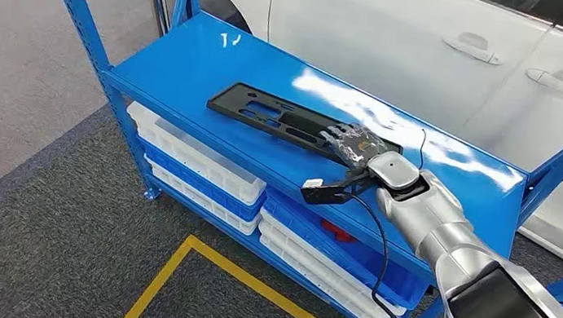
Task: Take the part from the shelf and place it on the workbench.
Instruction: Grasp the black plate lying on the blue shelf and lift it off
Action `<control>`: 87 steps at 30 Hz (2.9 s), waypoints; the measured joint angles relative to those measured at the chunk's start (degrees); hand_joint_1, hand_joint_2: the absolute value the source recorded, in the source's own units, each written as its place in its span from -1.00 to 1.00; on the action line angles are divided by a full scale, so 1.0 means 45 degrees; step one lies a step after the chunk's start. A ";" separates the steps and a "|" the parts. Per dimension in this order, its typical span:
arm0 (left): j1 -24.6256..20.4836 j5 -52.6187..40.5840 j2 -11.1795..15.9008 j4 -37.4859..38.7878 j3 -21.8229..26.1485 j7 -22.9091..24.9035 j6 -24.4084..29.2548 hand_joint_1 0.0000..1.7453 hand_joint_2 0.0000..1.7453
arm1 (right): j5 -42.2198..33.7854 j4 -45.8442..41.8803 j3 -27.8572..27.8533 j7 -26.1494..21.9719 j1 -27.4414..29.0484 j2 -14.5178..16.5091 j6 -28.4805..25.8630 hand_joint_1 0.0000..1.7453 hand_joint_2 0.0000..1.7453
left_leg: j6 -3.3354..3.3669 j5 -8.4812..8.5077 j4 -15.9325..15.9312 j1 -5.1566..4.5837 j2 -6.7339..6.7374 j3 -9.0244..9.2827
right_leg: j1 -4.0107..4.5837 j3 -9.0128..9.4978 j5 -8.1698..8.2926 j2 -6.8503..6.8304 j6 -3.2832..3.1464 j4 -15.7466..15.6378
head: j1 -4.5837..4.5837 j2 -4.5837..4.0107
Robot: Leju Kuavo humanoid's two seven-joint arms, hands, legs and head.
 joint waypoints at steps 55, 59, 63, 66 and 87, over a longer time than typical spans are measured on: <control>-0.0022 0.0007 -0.0020 0.0005 0.0112 -0.0111 -0.0039 -1.00 -1.00 | -0.0909 -0.1700 -0.1160 -0.1331 0.0394 0.0301 0.0356 -1.00 -1.00 | -0.0330 -0.0192 0.0105 -0.0065 0.0047 0.0082 | 0.0182 0.1569 0.1869 0.0139 -0.0389 -0.3579 | 0.0000 -0.0001; -0.0040 -0.0018 -0.0019 0.0005 0.0111 -0.0158 -0.0059 -1.00 -1.00 | -0.0880 -0.1654 -0.1120 -0.1324 0.0429 0.0350 0.0389 -1.00 -1.00 | -0.0029 -0.0050 -0.0016 -0.0029 0.0060 0.0080 | 0.0116 0.1176 0.1281 0.0139 -0.0133 -0.2735 | 0.0000 0.0000; -0.0032 -0.0089 -0.0019 0.0005 0.0098 -0.0380 -0.0052 -1.00 -1.00 | -0.0871 -0.1477 -0.1088 -0.1298 0.0599 0.0455 0.0324 -1.00 -1.00 | 0.0018 -0.0033 -0.0009 -0.0058 0.0061 0.0044 | 0.0045 -0.0168 0.0174 0.0136 -0.0024 0.0117 | 0.0000 0.0000; -0.0034 -0.0090 -0.0021 0.0005 0.0072 -0.0489 0.0022 -1.00 -1.00 | -0.0865 -0.1358 -0.1071 -0.1299 0.0637 0.0463 0.0260 -1.00 -1.00 | -0.0009 -0.0057 0.0007 -0.0064 0.0042 0.0055 | 0.0054 0.0641 0.1241 0.0136 -0.0143 -0.1596 | 0.0000 0.0000; -0.0028 0.0017 0.0007 0.0005 -0.0068 -0.0506 0.0170 -1.00 -1.00 | -0.0880 -0.1113 -0.0970 -0.1447 0.0560 0.0351 -0.0006 -1.00 -1.00 | -0.0162 0.0383 0.0043 -0.0114 0.0035 -0.0469 | 0.0209 0.2418 0.1005 0.0163 -0.0396 -0.3625 | -0.0001 0.0000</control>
